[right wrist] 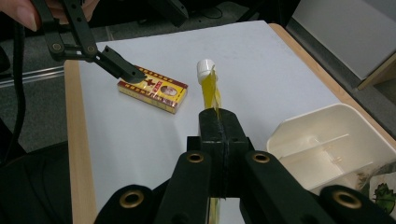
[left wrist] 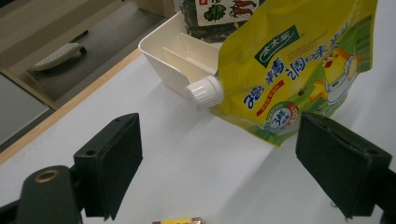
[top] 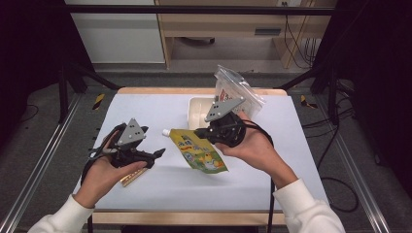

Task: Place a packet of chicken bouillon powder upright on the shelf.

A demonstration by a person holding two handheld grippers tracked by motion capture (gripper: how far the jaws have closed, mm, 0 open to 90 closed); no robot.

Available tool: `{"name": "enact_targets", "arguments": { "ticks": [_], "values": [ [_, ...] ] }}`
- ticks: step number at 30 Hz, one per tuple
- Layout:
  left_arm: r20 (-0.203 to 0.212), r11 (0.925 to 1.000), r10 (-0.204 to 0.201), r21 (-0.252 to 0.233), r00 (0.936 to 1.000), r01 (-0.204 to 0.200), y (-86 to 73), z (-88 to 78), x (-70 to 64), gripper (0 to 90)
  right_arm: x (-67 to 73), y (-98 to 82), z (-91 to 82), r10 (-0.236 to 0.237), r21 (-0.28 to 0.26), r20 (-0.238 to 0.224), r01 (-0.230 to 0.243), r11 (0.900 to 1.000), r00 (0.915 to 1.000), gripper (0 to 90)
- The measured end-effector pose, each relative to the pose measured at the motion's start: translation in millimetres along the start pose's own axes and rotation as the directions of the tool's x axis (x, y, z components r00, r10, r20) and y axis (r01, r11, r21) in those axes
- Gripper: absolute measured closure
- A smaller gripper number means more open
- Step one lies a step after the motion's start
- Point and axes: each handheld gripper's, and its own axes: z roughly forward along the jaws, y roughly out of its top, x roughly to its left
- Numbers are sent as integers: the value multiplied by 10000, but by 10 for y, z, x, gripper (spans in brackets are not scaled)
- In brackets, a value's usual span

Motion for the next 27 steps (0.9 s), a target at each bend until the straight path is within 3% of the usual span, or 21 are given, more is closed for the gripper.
{"name": "enact_targets", "arguments": {
  "ticks": [5,10,14,19,25,27],
  "values": [
    [103,10000,76,6,9999,-76,52,76,24,145,-11,15,15,-56,94,-129,57,9999,9999,900],
    [383,9989,465,11,9982,-466,161,171,46,188,-14,35,37,-92,110,-249,95,9999,9996,900],
    [788,9966,818,48,9935,-824,245,244,50,239,-12,37,46,-149,74,-365,152,9999,9992,900],
    [1001,9907,1331,163,9860,-1353,309,359,32,324,-15,33,41,-165,101,-423,170,9998,9990,900],
    [1278,9887,1465,118,9809,-1492,333,439,52,396,-16,18,18,-160,173,-430,168,9997,9989,900],
    [1604,9917,1261,45,9790,-1284,355,480,61,458,-25,2,6,-113,166,-412,120,9998,9991,900]
  ]
}}
